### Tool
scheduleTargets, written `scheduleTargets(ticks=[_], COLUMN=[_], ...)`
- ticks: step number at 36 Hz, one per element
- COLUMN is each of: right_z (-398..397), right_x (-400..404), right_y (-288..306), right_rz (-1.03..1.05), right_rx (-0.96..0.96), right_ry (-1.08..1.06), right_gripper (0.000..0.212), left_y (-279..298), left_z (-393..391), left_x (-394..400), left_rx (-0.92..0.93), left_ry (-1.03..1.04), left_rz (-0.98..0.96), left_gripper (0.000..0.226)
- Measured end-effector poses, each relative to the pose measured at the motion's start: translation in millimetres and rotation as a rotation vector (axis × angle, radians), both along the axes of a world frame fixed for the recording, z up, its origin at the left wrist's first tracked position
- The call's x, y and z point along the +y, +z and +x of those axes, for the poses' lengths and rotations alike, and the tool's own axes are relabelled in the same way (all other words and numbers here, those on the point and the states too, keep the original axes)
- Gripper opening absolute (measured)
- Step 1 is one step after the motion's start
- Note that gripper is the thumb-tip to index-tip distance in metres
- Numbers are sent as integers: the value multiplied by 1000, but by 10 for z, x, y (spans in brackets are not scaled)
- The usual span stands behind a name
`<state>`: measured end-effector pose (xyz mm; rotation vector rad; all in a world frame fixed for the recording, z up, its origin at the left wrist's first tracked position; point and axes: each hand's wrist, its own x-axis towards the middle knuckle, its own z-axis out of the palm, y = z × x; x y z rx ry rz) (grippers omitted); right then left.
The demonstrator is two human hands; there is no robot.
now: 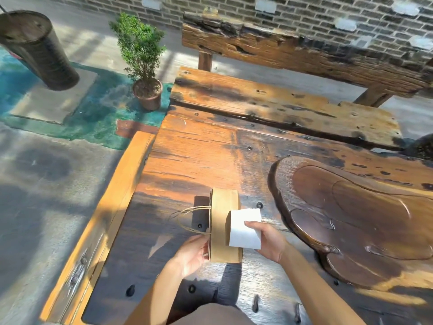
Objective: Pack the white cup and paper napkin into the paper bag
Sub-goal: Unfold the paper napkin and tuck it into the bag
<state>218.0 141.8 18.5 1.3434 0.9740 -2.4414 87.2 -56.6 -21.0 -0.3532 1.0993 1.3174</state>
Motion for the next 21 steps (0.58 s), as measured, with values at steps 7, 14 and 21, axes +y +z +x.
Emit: scheduleTargets(ticks=[7,14,21], right_z=[27,60,66], right_x=[-46,-60,-100], right_y=[-12,-14,24], right_rz=[4,-4,-53], right_rx=[18,26,52], right_ry=[-11,-15,-37], right_gripper=[52,51,42], left_y=[142,237,386], left_z=[-21,-45,-23], left_x=[61,119,227], left_rx=[-46,54,238], left_ry=[-14,-76,-246], left_rz=[138,142,137], left_gripper=[30,22,36])
